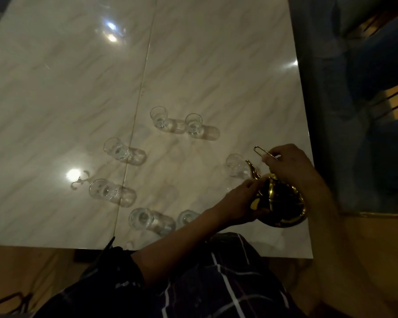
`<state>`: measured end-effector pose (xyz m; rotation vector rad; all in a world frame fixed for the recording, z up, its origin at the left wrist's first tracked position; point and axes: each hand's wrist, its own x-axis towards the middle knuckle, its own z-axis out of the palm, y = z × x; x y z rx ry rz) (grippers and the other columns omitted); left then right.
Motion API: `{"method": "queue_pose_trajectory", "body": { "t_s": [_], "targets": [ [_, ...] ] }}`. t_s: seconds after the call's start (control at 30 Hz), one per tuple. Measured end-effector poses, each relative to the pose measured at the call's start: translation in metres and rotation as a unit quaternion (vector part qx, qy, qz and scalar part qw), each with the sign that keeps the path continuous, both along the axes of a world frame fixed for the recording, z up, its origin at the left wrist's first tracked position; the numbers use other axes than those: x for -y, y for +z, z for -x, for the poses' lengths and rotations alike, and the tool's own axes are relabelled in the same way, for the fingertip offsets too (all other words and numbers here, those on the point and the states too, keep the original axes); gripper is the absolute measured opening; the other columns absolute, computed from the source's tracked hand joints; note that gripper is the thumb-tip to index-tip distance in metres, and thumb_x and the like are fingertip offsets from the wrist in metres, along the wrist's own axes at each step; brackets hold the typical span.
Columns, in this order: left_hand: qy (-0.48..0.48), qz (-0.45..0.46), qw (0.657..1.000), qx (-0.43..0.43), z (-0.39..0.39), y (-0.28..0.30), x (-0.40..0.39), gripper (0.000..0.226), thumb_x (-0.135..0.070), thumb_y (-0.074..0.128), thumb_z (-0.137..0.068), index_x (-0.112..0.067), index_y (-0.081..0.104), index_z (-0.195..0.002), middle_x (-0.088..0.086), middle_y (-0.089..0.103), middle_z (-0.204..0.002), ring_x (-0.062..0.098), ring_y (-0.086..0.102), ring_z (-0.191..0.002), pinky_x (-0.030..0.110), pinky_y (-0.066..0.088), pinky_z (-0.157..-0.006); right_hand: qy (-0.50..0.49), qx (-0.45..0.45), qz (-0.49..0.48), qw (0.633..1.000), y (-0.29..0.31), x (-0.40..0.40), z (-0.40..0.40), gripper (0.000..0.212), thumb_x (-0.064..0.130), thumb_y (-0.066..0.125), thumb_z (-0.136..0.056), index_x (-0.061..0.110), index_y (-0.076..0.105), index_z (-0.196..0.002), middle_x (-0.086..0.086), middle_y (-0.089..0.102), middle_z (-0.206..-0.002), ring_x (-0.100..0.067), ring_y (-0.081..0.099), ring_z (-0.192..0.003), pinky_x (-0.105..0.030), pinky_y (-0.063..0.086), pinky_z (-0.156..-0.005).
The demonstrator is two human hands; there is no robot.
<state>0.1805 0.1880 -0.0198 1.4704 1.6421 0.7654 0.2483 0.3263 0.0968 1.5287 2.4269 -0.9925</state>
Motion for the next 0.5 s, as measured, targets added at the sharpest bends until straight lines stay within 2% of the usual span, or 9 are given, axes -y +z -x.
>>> {"method": "queue_pose_trajectory", "body": {
  "t_s": [0.13, 0.2, 0.3, 0.43, 0.5],
  "targets": [
    [0.008, 0.006, 1.0, 0.007, -0.003, 0.003, 0.0, 0.085, -0.044, 0.067, -0.088, -0.032, 0.016, -0.155, 0.014, 0.044, -0.145, 0.032, 0.057, -0.121, 0.051, 0.054, -0.093, 0.005, -0.001, -0.008, 1.0, 0.002, 0.001, -0.002, 0.029, 0.031, 0.059, -0.094, 0.006, 0.074, -0.097, -0.013, 0.071, -0.087, -0.027, 0.067, -0.085, -0.034, 0.052, -0.075],
    [0.009, 0.005, 1.0, 0.009, -0.004, 0.004, 0.0, 0.084, -0.048, 0.064, -0.087, -0.032, 0.017, -0.155, 0.015, 0.045, -0.144, 0.033, 0.057, -0.12, 0.051, 0.054, -0.092, 0.009, 0.007, -0.006, 1.0, 0.004, 0.002, -0.002, 0.028, 0.031, 0.059, -0.094, 0.007, 0.073, -0.096, -0.013, 0.071, -0.089, -0.027, 0.066, -0.086, -0.031, 0.047, -0.07],
    [0.005, 0.006, 1.0, 0.005, -0.005, 0.003, 0.001, 0.085, -0.046, 0.066, -0.087, -0.029, 0.018, -0.156, 0.015, 0.045, -0.145, 0.032, 0.057, -0.121, 0.052, 0.054, -0.092, 0.012, 0.012, -0.013, 1.0, 0.009, 0.003, -0.004, 0.029, 0.03, 0.059, -0.095, 0.006, 0.074, -0.1, -0.015, 0.071, -0.095, -0.028, 0.066, -0.091, -0.032, 0.047, -0.075],
    [0.004, 0.006, 1.0, -0.003, -0.008, 0.004, 0.0, 0.086, -0.051, 0.063, -0.086, -0.035, 0.015, -0.155, 0.012, 0.045, -0.145, 0.03, 0.057, -0.121, 0.052, 0.055, -0.091, 0.014, 0.008, -0.017, 1.0, 0.013, 0.004, -0.007, 0.03, 0.03, 0.059, -0.094, 0.006, 0.074, -0.102, -0.015, 0.071, -0.098, -0.03, 0.066, -0.095, -0.041, 0.053, -0.087],
    [0.003, 0.002, 1.0, -0.002, -0.009, 0.005, 0.001, 0.086, -0.047, 0.066, -0.087, -0.033, 0.016, -0.156, 0.013, 0.046, -0.145, 0.031, 0.057, -0.121, 0.052, 0.054, -0.091, 0.017, 0.01, -0.017, 1.0, 0.014, 0.004, -0.008, 0.03, 0.03, 0.059, -0.094, 0.006, 0.073, -0.103, -0.015, 0.071, -0.099, -0.03, 0.067, -0.095, -0.044, 0.054, -0.088]
  ]
}}
